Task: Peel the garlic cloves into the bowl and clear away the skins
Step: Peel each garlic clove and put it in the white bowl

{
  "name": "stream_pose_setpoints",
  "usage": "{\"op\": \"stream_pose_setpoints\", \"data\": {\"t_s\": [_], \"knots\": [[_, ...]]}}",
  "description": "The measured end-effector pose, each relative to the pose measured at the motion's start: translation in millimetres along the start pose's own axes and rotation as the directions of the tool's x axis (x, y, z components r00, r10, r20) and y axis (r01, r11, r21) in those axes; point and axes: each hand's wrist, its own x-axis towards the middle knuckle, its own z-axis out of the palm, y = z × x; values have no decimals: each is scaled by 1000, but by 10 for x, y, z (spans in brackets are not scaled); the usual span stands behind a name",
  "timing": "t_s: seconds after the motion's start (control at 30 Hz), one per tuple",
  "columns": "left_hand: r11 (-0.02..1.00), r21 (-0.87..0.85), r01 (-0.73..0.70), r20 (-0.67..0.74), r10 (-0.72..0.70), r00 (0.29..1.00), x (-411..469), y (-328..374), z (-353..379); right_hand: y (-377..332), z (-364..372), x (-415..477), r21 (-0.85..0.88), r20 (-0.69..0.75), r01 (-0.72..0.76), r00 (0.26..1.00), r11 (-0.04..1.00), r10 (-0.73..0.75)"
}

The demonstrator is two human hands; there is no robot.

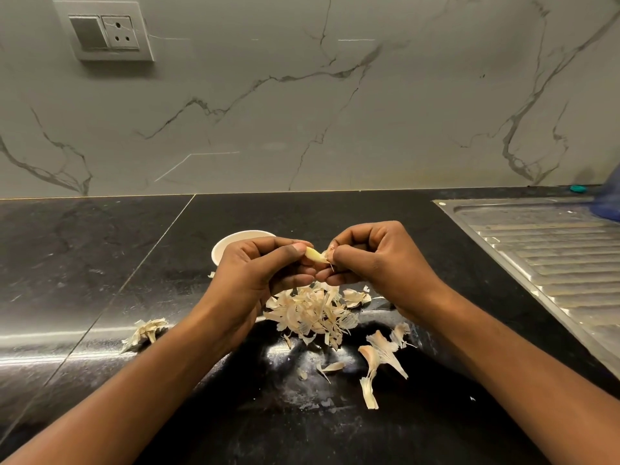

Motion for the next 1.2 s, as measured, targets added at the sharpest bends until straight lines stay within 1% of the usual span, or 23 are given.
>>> {"op": "stream_pose_setpoints", "data": {"t_s": [0.1,0.2,0.43,0.7,0.8,0.9,1.07,1.2], "knots": [[1000,-1,8,29,-8,1000,-6,3,23,-5,-10,9,-18,-8,7,1000,1000,-7],[1000,18,2,27,-2,1000,-5,-1,20,-9,-23,5,-55,-11,15,1000,998,-16],[996,81,-31,4,30,1000,3,-22,-8,-9,-30,6,-68,-12,9,1000,998,-10],[997,41,-69,-51,71,996,9,16,-21,-25,-97,25,-29,-79,16,997,999,-19],[997,30,-76,-61,78,995,-1,27,-13,-23,-106,17,-61,-49,20,999,998,-23],[994,68,-88,-63,92,994,-13,13,6,-2,-105,22,-87,-20,34,999,996,-36],[988,120,-97,-74,106,992,-21,12,-1,8,-111,24,-79,1,51,999,996,-51],[981,162,-105,-62,117,991,-22,1,7,18,-79,23,-183,30,79,997,980,-75]]}}
